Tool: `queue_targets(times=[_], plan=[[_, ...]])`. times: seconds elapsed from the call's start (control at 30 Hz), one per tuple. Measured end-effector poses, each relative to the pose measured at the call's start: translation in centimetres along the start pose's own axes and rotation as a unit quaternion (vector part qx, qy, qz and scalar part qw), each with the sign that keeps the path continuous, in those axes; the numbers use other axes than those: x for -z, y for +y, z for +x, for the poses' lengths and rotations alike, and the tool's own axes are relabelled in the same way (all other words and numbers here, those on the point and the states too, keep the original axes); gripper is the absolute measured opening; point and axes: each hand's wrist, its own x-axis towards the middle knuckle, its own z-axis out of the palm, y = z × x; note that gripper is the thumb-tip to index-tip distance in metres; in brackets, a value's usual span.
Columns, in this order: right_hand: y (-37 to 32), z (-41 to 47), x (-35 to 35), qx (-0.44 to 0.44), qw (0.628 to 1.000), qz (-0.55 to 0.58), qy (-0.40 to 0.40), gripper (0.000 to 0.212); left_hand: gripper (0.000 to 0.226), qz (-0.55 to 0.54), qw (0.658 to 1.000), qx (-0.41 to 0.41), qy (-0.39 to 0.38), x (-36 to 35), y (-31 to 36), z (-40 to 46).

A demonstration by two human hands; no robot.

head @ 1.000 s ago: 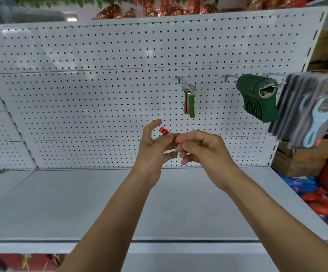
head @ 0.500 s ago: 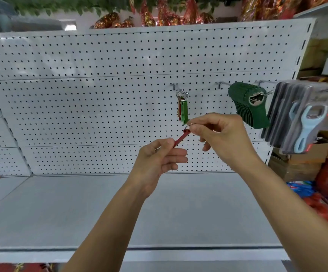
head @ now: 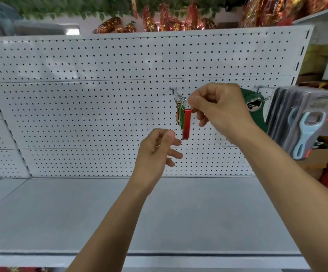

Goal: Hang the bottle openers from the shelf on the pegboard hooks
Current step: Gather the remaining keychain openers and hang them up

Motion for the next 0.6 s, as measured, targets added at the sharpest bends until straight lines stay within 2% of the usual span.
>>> queue_targets(times=[0.13, 0.27, 0.6], plan=[[0.2, 1.2, -0.3, 0.013, 0.999, -0.04, 0.016, 0.009, 0.007, 0.113, 0.993, -0.042, 0.009, 0.3, -1.1, 0.2], [1.0, 2.0, -0.9, 0.019, 0.998, -0.057, 0.018, 0.011, 0.012, 0.218, 0.973, -0.071, 0.015, 0.7, -2.0, 0.1], [3.7, 3.6, -2.2, 0.013, 0.996, -0.083, 0.027, 0.013, 0.015, 0.334, 0.937, -0.099, 0.032, 1.2, -3.3, -0.8]])
